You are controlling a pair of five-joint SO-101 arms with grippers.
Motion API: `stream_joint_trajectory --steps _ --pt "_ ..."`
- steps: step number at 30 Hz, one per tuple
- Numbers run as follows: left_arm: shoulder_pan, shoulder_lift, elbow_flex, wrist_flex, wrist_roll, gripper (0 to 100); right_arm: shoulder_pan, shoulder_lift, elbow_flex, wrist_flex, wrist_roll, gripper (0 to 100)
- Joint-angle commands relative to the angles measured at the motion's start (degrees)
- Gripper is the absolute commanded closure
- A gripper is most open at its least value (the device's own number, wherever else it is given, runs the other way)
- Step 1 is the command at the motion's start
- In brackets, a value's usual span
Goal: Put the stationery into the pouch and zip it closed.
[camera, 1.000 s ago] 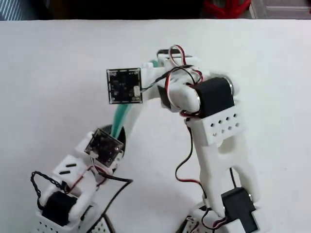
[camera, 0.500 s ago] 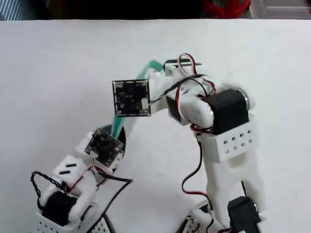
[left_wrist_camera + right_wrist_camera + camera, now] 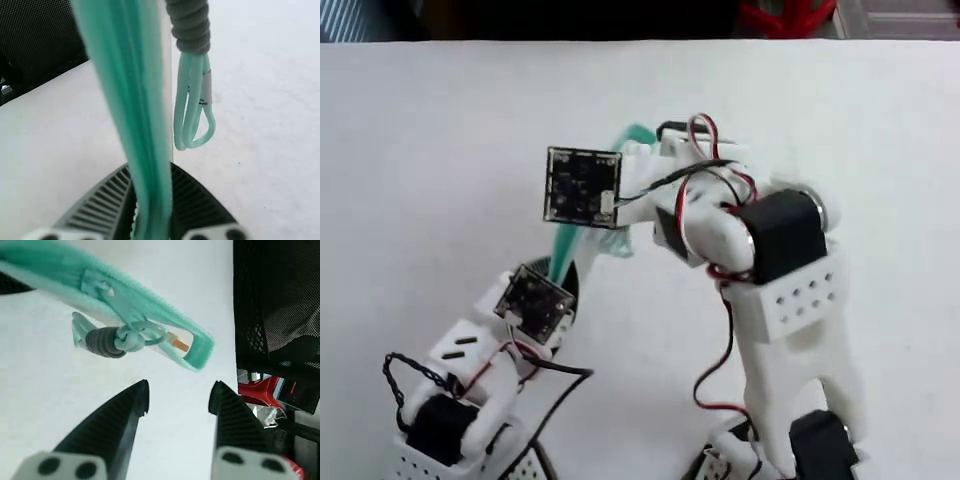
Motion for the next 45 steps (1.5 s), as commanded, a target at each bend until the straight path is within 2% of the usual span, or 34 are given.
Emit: stream_joint_trajectory --steps 1,3,7,12,18,26,31,38,45 --pt "0.40 1.01 0.18 -1.32 -0.53 98 -0.48 -5.85 1.05 0.75 -16.88 81.8" --pt "0.40 1.01 0.18 -1.32 -0.53 98 -0.13 -9.63 4.84 0.75 -24.18 81.8" --pt "0.40 1.01 0.70 -1.41 -0.53 98 -3.30 -17.01 19.34 -1.98 -31.74 81.8" --pt "0.40 1.01 0.70 -1.41 -0.35 98 -7.43 -28.18 37.19 -14.37 -35.25 81.8" --pt "0.40 1.01 0.70 -1.32 -0.44 98 -6.90 -33.71 53.54 -29.49 -35.69 82.1" --pt "0.40 1.01 0.70 -1.41 -0.53 98 -6.90 -34.15 53.98 -36.09 -44.57 82.2" --pt "0.40 1.01 0.70 -1.32 -0.53 98 -7.16 -33.80 54.33 -36.97 -45.45 82.2" --pt "0.40 1.01 0.70 -1.23 -0.53 98 -11.30 -33.63 54.59 -39.08 -45.45 82.3" --pt "0.40 1.01 0.70 -1.14 -0.53 98 -10.68 -33.71 55.38 -40.92 -44.92 95.7"
